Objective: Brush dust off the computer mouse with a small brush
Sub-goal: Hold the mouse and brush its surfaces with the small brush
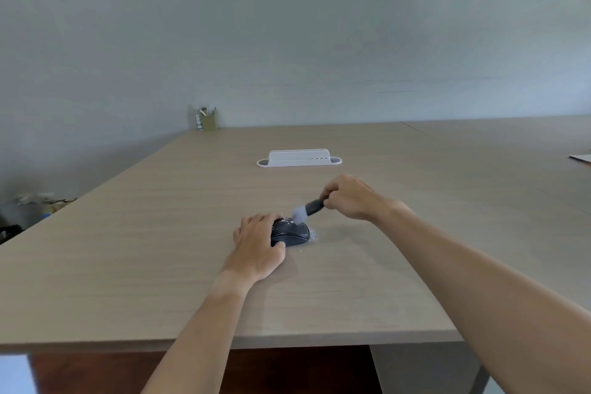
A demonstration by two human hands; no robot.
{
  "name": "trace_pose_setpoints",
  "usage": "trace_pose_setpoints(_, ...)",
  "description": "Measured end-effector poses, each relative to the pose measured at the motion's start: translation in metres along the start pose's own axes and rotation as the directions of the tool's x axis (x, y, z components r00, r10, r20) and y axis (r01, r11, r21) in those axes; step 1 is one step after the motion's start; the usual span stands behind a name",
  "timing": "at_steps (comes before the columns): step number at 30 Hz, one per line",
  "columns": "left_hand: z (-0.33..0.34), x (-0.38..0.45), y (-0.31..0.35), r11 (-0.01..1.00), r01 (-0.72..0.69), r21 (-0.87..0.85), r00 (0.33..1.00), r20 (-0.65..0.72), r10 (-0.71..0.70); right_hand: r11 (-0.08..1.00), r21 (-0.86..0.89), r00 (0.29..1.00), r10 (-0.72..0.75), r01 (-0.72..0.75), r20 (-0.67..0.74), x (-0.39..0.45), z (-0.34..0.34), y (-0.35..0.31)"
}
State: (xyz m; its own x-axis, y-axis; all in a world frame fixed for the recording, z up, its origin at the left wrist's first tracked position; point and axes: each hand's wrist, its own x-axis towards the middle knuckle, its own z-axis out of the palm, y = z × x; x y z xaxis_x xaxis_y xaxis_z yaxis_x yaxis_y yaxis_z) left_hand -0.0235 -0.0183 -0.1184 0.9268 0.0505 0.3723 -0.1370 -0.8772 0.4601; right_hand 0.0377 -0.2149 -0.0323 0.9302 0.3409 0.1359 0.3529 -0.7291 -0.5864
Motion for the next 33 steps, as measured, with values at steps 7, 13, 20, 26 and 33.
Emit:
trace_pose_setpoints(7, 0.001, 0.001, -0.004, 0.999, -0.028, -0.029, 0.999, 0.017, 0.028, 0.991, -0.132, 0.996, 0.026, -0.014, 0.091, 0.005, 0.006, 0.003)
trace_pose_setpoints(13, 0.003, 0.005, -0.004, 1.0, -0.023, -0.017, 0.999, 0.025, 0.023, 0.998, -0.035, 0.998, 0.052, -0.051, 0.027, 0.007, 0.001, 0.009)
trace_pose_setpoints(20, 0.005, 0.005, -0.003, 0.99, -0.05, 0.129, 0.998, -0.026, 0.054, 0.994, -0.101, 0.995, 0.05, -0.041, 0.091, 0.001, 0.018, 0.005)
trace_pose_setpoints(26, 0.006, 0.005, -0.002, 0.989, -0.037, 0.14, 0.999, -0.033, 0.042, 0.998, -0.06, 1.0, 0.025, -0.024, 0.0, 0.003, 0.007, 0.002)
trace_pose_setpoints(33, 0.004, 0.003, -0.003, 0.993, -0.056, 0.099, 0.998, -0.012, 0.058, 0.987, -0.143, 0.993, 0.086, -0.073, 0.086, -0.003, 0.001, 0.014)
